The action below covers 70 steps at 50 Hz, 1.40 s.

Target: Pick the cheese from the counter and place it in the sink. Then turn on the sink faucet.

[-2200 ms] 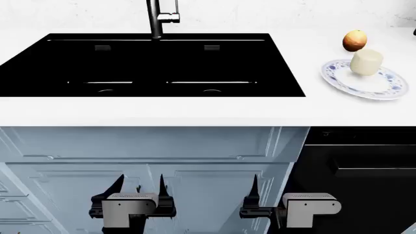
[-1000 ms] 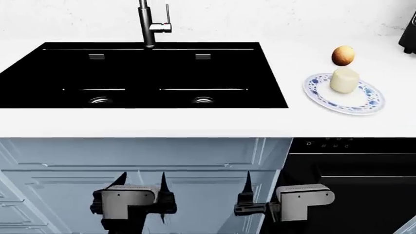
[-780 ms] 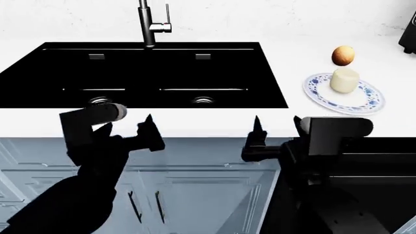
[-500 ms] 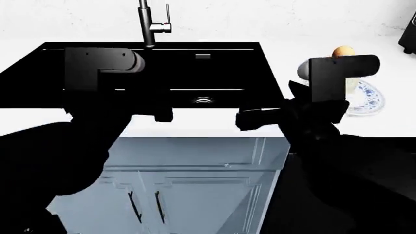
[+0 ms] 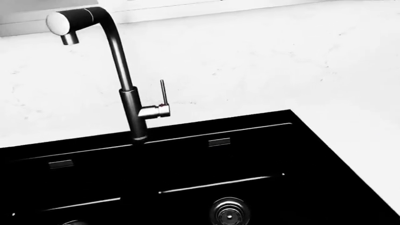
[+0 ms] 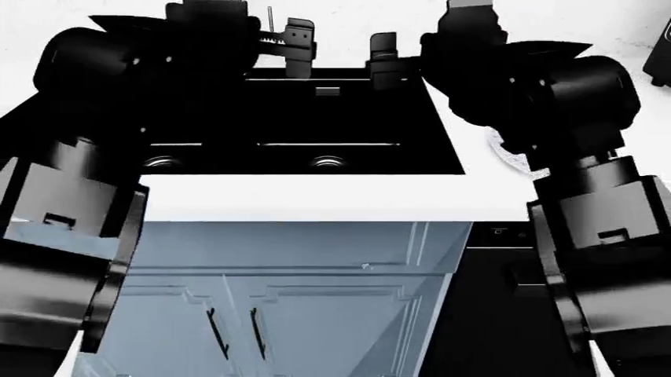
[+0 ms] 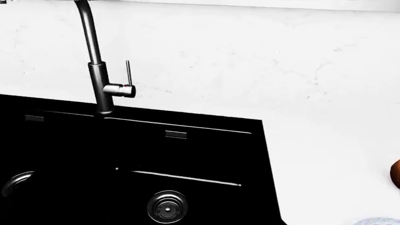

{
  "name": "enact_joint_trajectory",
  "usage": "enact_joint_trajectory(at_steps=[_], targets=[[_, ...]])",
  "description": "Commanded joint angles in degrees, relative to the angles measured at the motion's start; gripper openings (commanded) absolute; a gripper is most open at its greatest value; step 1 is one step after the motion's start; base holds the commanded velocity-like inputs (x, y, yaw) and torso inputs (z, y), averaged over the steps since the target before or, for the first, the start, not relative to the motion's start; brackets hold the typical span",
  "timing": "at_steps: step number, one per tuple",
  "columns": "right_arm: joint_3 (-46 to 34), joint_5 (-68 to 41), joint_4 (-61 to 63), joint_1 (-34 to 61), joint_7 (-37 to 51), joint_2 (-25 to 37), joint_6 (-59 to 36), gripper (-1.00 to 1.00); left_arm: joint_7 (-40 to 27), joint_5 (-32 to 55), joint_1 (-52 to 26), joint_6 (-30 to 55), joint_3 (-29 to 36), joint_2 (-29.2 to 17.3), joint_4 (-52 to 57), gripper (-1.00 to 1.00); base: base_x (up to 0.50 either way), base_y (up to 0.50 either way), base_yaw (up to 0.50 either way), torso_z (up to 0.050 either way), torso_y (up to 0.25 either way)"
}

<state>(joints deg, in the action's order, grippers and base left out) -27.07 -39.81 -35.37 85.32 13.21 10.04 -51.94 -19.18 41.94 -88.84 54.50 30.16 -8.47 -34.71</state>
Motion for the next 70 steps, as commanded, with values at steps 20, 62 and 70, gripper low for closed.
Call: enact_joint_trajectory(at_steps=[20, 62, 70], targets=[[11.98, 32.11, -39.60, 10.80, -11.40, -9.90, 16.00, 1.00, 2.81, 23.64, -13.70, -24.85, 38.67, 8.45, -39.66, 1.00, 0.15, -0.03, 0.00, 0.000, 0.000], [6.34, 26.43, -39.60, 11.33, -12.09, -9.99, 16.54, 1.00, 3.87, -3.48, -12.74, -21.29, 11.64, 8.44, -40.25, 1.00, 0.50, -0.10, 0.00, 0.000, 0.001], [6.58, 26.59, -39.60, 11.46, -12.16, -9.97, 16.51, 1.00, 4.04, -4.51, -12.59, -21.12, 10.65, 8.44, -40.26, 1.00, 0.50, -0.10, 0.00, 0.000, 0.001]])
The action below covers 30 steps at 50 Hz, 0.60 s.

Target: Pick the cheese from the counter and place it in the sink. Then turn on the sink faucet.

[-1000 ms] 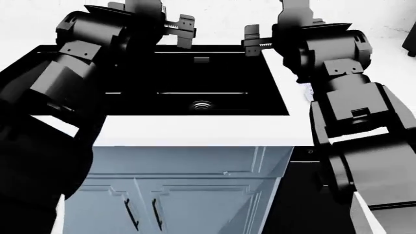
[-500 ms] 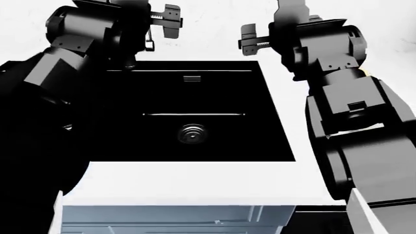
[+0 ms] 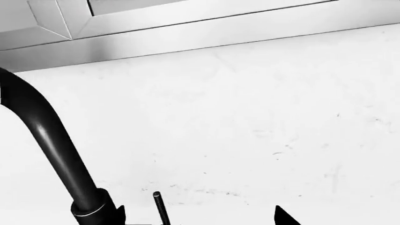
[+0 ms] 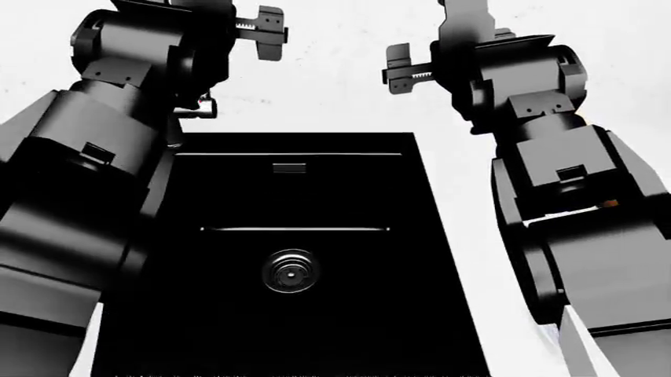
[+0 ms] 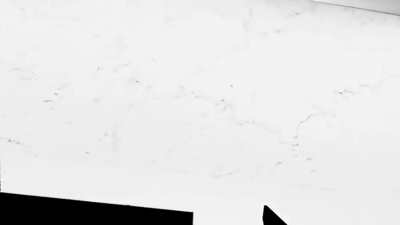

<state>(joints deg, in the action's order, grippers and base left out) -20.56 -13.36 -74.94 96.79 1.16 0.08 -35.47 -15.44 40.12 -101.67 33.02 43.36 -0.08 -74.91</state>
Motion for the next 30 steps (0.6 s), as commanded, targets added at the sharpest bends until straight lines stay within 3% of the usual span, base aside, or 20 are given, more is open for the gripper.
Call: enact_joint_trajectory(at_steps=[1, 6, 17, 24, 30], targets=[[0.05, 0.17, -0.03, -0.04, -0.16, -0.02, 0.04, 1.00, 0.31, -3.04, 0.24, 0.38, -2.78, 0.05, -0.06, 1.00, 0.50, -0.10, 0.00, 0.000, 0.000], [-3.07, -2.03, -0.03, -0.09, 0.50, -0.04, 0.12, 1.00, 0.64, -5.38, 0.21, 0.71, -4.95, 0.04, -0.06, 1.00, 0.50, -0.03, 0.00, 0.000, 0.000], [-1.35, -1.65, -0.03, -0.32, -0.63, 0.04, 1.21, 1.00, 0.98, -8.23, 0.48, 1.01, -7.61, 0.05, -0.06, 1.00, 0.50, 0.00, 0.00, 0.000, 0.002], [-2.37, -0.47, -0.03, -0.54, 1.04, -0.05, 0.21, 1.00, 1.22, -9.06, 0.13, 1.36, -8.67, 0.05, -0.06, 1.00, 0.00, 0.02, 0.00, 0.000, 0.000], [-1.44, -0.77, -0.04, -0.50, 0.83, 0.08, 0.41, 1.00, 1.35, -10.51, 0.19, 1.45, -9.97, 0.04, -0.06, 1.00, 0.00, 0.42, 0.00, 0.000, 0.000]])
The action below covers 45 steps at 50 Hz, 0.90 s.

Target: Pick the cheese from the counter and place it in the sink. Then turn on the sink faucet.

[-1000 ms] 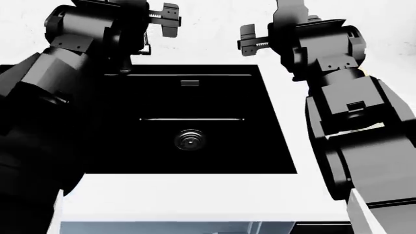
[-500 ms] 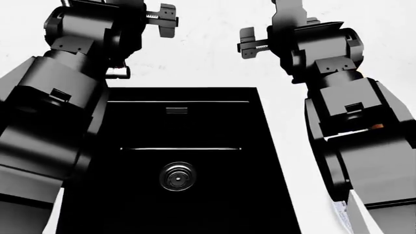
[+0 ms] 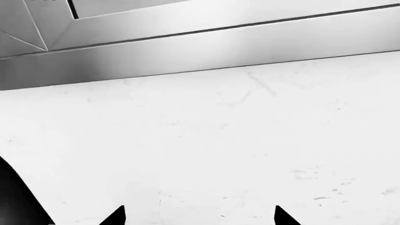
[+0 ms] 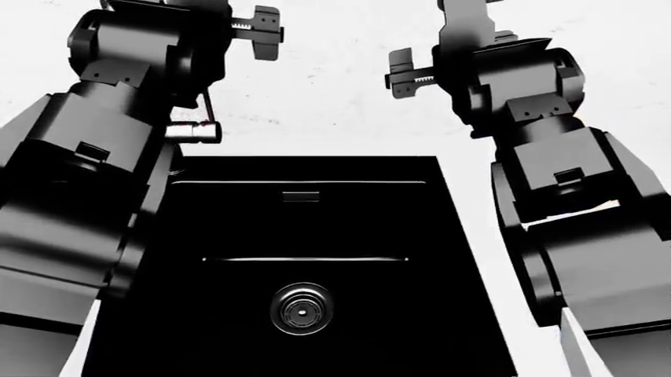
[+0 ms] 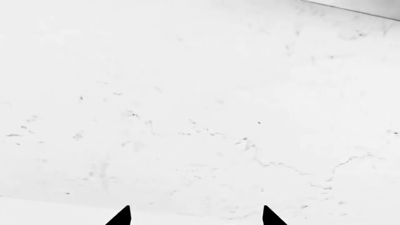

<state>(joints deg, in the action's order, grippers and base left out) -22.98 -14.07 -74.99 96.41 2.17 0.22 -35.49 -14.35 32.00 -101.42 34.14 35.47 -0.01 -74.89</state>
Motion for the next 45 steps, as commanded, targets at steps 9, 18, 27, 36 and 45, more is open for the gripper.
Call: enact_joint_trajectory(at_steps=[9, 18, 27, 36, 45], targets=[[3.41, 2.11, 0.02, 0.08, 1.00, -0.12, -0.96, 1.00, 0.46, -2.67, -0.11, 0.32, -2.32, -0.02, -0.07, 1.00, 0.00, 0.00, 0.00, 0.000, 0.000], [3.86, 8.06, 0.69, 11.37, -0.09, 0.28, -18.92, 1.00, 0.87, -3.76, -0.55, 0.63, -3.74, -0.04, -0.07, 1.00, 0.00, 0.00, 0.00, 0.000, 0.000], [-14.58, -39.34, 35.03, 13.98, 29.48, 18.74, -54.46, 1.00, 1.41, -6.51, -0.48, 0.97, -6.56, -0.07, -0.07, 1.00, 0.00, 0.00, 0.00, 0.000, 0.000], [-38.82, -103.66, 35.57, 25.65, 61.92, 31.24, -54.20, 1.00, 1.92, -9.12, -0.88, 1.35, -8.81, -0.06, -0.07, 1.00, 0.00, 0.00, 0.00, 0.000, 0.000], [-51.24, -127.41, 35.93, 37.01, 79.09, 42.23, -48.19, 1.00, 1.65, -7.82, -1.18, 1.44, -7.74, -0.04, -0.06, 1.00, 0.00, 0.00, 0.00, 0.000, 0.000]])
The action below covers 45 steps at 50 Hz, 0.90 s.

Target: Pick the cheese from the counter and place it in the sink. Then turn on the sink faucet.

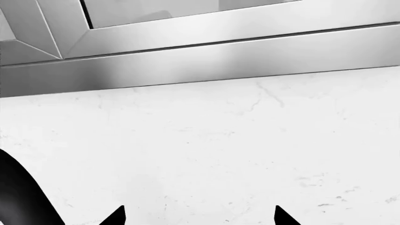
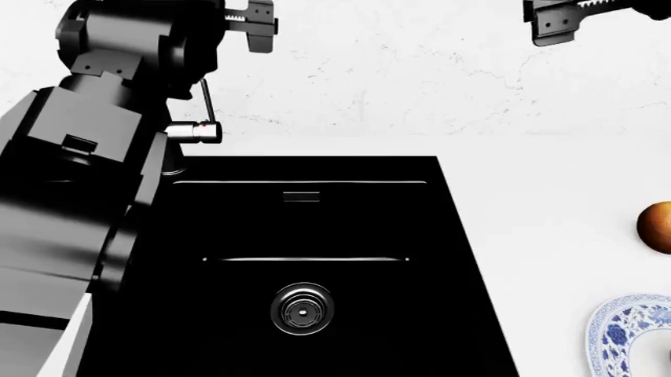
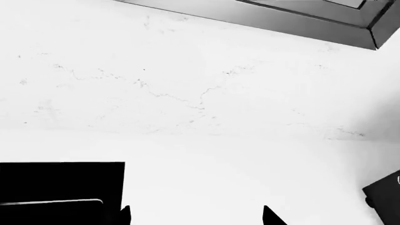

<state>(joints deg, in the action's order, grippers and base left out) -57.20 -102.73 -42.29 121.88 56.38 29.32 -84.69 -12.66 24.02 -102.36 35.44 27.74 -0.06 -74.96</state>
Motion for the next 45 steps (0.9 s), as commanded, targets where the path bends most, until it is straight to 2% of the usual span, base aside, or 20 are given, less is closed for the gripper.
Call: enact_joint_trajectory(at_steps=[1, 5, 15, 19, 24, 28, 31, 35, 45], targets=[[-18.10, -41.01, 3.09, 11.80, 26.57, 13.95, 1.63, 1.00, -0.01, 0.32, -0.23, 0.15, 0.18, 0.02, 0.00, 1.00, 0.00, 0.00, 0.00, 0.000, 0.000], [-19.72, -47.48, 3.20, 12.99, 33.35, 15.41, 3.41, 1.00, 0.06, -1.60, -0.11, 0.26, -1.43, -0.05, 0.00, 1.00, 0.00, 0.00, 0.00, 0.000, 0.000], [-27.41, -50.22, 3.26, 13.11, 33.61, 16.93, 0.81, 1.00, 0.85, -7.06, -0.28, 0.84, -6.78, -0.11, 0.00, 1.00, 0.00, 0.00, 0.00, 0.000, 0.000], [-30.95, -49.37, 2.03, 13.11, 33.61, 17.28, -5.25, 1.00, 1.24, -8.78, -0.09, 1.05, -8.56, -0.14, 0.00, 1.00, 0.00, 0.00, 0.00, 0.000, 0.000], [-31.24, -53.03, 14.31, 13.11, 33.62, 23.51, -5.24, 1.00, 1.44, -10.62, 0.48, 1.10, -10.16, -0.12, 0.00, 1.00, 0.00, 0.00, 0.00, 0.000, 0.000], [-38.09, -55.96, 21.40, 13.11, 33.62, 26.82, -5.16, 1.00, 1.48, -10.76, 0.47, 1.21, -10.24, -0.02, 0.00, 1.00, 0.00, 0.00, 0.00, 0.000, 0.000], [-41.60, -57.32, 24.10, 13.11, 33.62, 27.11, -4.85, 1.00, 1.29, -9.89, 0.65, 1.17, -9.46, 0.00, 0.00, 1.00, 0.00, 0.00, 0.00, 0.000, 0.000], [-41.77, -58.24, 25.89, 13.11, 33.62, 26.95, -4.31, 1.00, 1.25, -9.10, 0.56, 1.22, -8.84, -0.02, 0.00, 1.00, 0.00, 0.00, 0.00, 0.000, 0.000], [-45.02, -60.22, 28.17, 13.11, 33.62, 27.83, -3.28, 1.00, 1.75, -11.76, 0.56, 1.63, -11.56, -0.08, 0.00, 1.00, 0.00, 0.00, 0.00, 0.000, 0.000]])
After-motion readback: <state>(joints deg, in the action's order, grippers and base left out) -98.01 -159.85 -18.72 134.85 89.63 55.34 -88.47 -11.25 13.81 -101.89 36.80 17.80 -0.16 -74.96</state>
